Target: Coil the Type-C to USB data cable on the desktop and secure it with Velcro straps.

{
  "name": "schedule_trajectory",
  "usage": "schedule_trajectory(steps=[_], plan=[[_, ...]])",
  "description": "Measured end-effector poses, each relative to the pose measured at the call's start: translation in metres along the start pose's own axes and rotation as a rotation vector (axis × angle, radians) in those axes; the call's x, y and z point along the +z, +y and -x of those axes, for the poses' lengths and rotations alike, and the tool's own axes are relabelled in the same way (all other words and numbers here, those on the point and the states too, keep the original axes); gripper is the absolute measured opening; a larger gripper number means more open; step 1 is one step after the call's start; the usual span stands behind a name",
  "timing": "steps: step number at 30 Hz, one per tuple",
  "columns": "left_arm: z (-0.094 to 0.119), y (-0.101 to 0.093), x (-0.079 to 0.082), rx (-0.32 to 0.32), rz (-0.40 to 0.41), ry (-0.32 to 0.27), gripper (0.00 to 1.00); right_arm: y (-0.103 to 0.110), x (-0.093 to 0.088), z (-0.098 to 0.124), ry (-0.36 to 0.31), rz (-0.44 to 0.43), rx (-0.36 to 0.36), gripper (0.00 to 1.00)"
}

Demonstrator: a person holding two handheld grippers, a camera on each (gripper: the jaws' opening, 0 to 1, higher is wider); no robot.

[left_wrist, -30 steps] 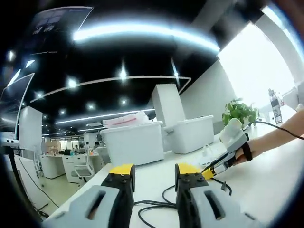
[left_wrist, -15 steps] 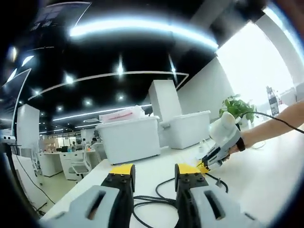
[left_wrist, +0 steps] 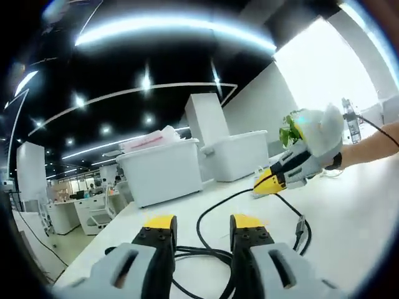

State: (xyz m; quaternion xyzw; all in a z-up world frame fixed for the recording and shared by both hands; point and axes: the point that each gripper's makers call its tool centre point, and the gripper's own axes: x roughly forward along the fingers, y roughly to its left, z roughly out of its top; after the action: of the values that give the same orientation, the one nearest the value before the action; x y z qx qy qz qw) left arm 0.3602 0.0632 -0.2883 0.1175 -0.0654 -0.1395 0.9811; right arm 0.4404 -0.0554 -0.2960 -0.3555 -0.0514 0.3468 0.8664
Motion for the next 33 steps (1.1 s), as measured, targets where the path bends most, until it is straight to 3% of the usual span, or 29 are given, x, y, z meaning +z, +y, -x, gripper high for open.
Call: schedule_trajectory(steps=[3,6,8,11,15,17,18,19,20,21,23,25,28,33], plan=[[-0.001,0.0,-0.002,-0.013,-0.003,0.007,0.38,0.002,0.027,0.024,-0.085,0.008,-0.005,0.01],[0.0,0.0,-0.001,-0.023,-0.001,0.002,0.41,0.013,0.051,0.049,-0.161,-0.019,0.039,0.01],[0.0,-0.004,0.003,-0.052,0.021,-0.016,0.39,0.022,0.059,0.064,-0.191,-0.097,0.084,0.01],[0.002,-0.01,0.01,-0.08,0.014,-0.043,0.27,0.033,0.065,0.077,-0.214,-0.228,0.164,0.01],[0.006,-0.019,0.016,-0.116,-0.011,-0.068,0.04,0.046,0.075,0.091,-0.288,-0.408,0.267,0.0],[0.005,-0.029,0.015,-0.178,-0.038,-0.067,0.02,0.053,0.069,0.09,-0.266,-0.381,0.266,0.0],[0.005,-0.027,0.014,-0.156,-0.03,-0.068,0.02,0.055,0.066,0.088,-0.26,-0.371,0.255,0.0],[0.006,-0.026,0.009,-0.141,-0.071,-0.039,0.02,0.048,0.061,0.086,-0.257,-0.356,0.211,0.0],[0.006,-0.025,0.005,-0.138,-0.104,-0.016,0.02,0.04,0.057,0.084,-0.257,-0.38,0.165,0.01],[0.005,-0.027,0.006,-0.141,-0.089,-0.024,0.02,0.038,0.05,0.081,-0.24,-0.434,0.164,0.01],[0.004,-0.025,0.003,-0.137,-0.001,-0.018,0.03,0.047,0.033,0.071,-0.175,-0.532,0.218,0.08],[0.002,-0.021,0.001,-0.12,0.005,-0.014,0.04,0.058,0.008,0.057,-0.08,-0.567,0.241,0.28],[0.001,-0.015,-0.003,-0.085,-0.005,0.001,0.15,0.07,-0.019,0.033,0.002,-0.526,0.24,0.27],[0.002,-0.009,-0.002,-0.069,0.013,-0.001,0.15,0.085,-0.029,-0.008,0.085,-0.504,0.277,0.24]])
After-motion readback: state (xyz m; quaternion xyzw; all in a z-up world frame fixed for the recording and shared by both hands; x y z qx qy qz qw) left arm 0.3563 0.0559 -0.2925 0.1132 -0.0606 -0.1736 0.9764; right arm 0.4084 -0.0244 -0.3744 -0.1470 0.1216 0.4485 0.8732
